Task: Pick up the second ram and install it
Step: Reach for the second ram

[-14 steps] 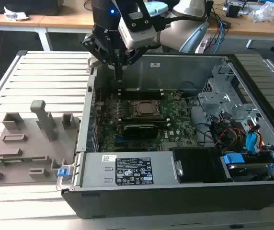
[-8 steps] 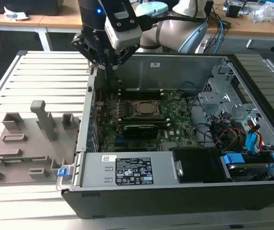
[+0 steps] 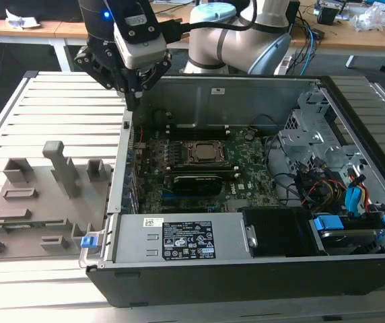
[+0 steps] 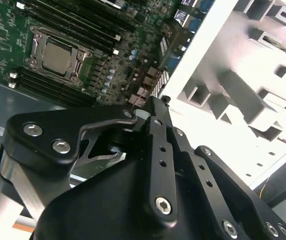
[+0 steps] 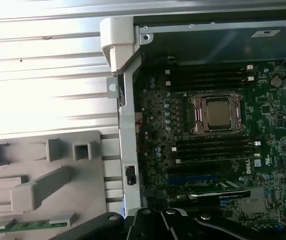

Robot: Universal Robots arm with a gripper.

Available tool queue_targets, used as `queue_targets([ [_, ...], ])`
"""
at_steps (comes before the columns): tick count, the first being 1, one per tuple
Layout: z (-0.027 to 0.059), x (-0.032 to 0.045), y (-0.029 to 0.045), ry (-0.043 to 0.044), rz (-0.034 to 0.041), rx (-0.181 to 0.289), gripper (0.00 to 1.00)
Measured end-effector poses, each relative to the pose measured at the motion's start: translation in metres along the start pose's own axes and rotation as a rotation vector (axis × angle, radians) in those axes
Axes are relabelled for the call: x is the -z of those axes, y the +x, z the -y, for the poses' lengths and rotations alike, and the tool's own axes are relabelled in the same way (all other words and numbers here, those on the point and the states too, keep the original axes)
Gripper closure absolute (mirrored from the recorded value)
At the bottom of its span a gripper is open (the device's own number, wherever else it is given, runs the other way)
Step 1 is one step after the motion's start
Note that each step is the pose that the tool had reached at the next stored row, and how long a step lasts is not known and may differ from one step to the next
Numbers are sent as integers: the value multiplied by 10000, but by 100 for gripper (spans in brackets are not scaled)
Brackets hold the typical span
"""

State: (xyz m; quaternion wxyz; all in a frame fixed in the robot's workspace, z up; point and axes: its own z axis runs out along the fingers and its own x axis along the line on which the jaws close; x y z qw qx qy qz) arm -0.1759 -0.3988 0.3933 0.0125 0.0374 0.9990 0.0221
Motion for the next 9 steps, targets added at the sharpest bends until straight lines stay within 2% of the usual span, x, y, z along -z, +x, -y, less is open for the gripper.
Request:
queue_targets([
  [1,2,0,20,0,0,-1,89],
  [4,14,5,181,1,0,0,89],
  [9,26,9,351,0,0,0,89],
])
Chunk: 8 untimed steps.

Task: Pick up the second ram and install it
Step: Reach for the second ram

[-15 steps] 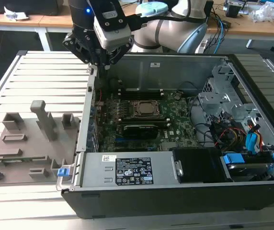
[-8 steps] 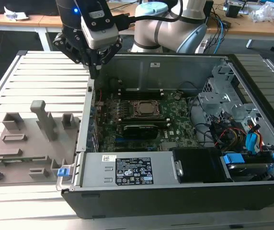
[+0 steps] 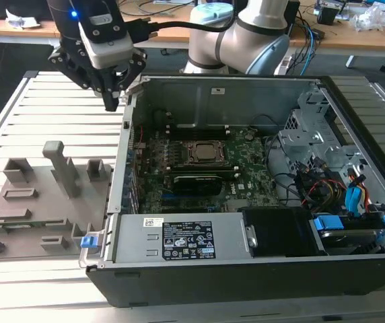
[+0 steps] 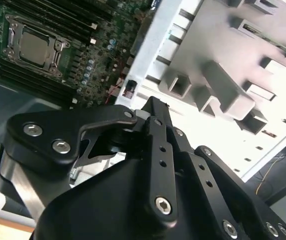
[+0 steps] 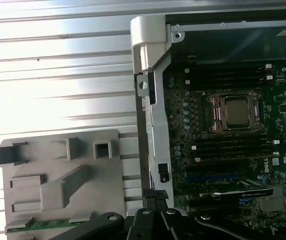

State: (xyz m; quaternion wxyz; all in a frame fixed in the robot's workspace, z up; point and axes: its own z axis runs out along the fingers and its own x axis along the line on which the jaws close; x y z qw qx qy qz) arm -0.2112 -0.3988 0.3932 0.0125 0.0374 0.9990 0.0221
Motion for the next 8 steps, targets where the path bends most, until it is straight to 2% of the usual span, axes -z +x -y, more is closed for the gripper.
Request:
queue_targets([
  [3,12,4,163,0,1,2,89],
  [8,23,7,304,0,1,1,89],
])
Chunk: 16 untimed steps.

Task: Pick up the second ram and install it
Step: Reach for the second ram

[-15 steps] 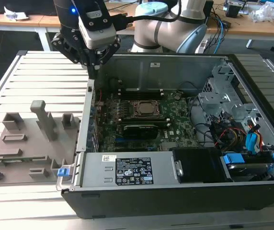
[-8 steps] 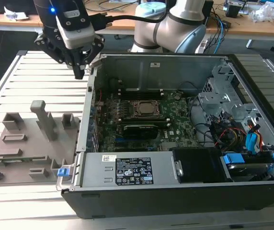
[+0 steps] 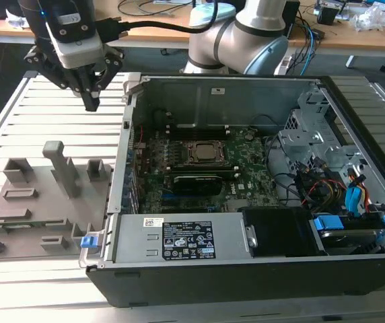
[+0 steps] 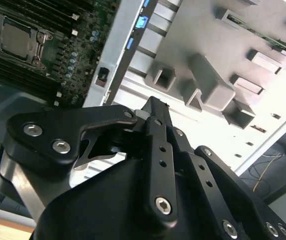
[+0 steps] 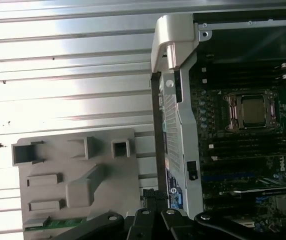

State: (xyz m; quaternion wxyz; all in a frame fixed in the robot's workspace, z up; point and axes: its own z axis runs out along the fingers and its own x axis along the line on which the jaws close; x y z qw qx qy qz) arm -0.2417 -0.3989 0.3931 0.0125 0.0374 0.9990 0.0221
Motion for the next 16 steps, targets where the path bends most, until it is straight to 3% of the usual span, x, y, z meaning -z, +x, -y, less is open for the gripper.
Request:
queue_targets([
  [3,9,3,121,1,0,-1,89],
  [16,38,9,506,0,0,0,89],
])
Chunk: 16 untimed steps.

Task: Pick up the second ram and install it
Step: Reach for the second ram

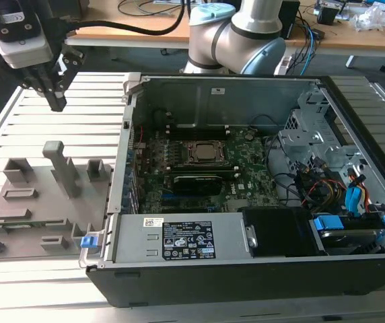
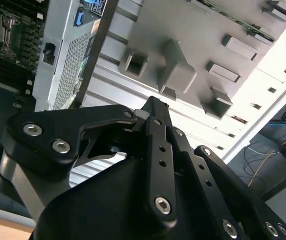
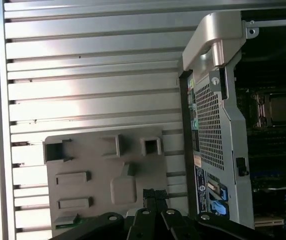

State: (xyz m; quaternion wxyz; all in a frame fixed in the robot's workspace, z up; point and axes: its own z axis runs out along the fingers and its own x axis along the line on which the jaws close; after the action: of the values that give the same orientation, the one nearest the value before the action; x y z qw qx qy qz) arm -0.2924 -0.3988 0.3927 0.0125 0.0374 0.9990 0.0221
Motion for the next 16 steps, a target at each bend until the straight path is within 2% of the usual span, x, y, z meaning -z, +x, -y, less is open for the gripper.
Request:
queue_targets([
  [2,6,1,79,0,0,-1,89],
  [12,22,5,286,0,-1,0,89],
  [15,30,7,401,0,0,-1,89],
  [16,31,7,417,0,0,-1,89],
])
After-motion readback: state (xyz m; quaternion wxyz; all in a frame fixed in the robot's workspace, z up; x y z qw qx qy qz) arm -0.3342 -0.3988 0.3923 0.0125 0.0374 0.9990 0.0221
